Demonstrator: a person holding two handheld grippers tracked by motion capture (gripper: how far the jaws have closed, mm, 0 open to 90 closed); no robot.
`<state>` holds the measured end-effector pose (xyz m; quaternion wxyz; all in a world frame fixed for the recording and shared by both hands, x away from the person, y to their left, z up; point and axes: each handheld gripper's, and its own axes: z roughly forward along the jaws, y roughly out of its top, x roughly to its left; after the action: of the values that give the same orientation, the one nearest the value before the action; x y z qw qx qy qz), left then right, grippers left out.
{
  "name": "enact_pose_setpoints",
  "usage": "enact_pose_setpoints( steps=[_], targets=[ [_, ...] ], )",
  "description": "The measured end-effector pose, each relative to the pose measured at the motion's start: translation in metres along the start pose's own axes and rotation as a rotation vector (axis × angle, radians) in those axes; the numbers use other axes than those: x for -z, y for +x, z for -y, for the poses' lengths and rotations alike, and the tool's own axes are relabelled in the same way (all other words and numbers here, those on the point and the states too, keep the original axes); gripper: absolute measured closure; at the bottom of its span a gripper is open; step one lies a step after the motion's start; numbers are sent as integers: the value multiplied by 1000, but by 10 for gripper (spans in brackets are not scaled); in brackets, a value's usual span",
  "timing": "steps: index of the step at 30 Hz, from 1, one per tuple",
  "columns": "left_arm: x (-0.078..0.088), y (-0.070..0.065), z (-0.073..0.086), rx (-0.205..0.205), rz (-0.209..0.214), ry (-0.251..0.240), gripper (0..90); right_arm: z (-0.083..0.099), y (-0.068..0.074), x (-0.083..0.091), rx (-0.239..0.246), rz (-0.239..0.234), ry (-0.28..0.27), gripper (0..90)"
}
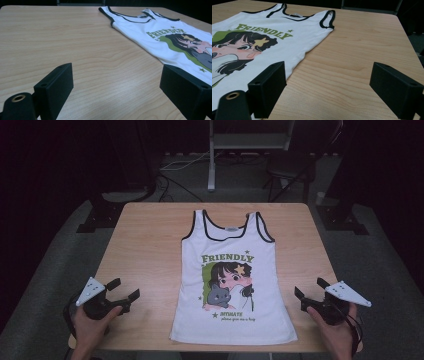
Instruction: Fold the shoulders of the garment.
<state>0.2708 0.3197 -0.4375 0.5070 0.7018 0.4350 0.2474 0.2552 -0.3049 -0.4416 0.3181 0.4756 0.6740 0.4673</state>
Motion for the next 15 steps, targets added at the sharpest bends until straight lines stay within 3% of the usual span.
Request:
enact_pose_setpoints(
  steps=[8, 11, 15],
  targets=[
    [-8, 2, -3, -3, 15, -20, 116, -5, -4, -6, -13, -30, 18, 132],
    [-11, 2, -6, -2, 20, -23, 116, -14, -7, -12, -20, -44, 19, 133],
    [-15, 1, -11, -15, 27, -31, 116, -39, -12, -32, -24, -81, 22, 133]
  ],
)
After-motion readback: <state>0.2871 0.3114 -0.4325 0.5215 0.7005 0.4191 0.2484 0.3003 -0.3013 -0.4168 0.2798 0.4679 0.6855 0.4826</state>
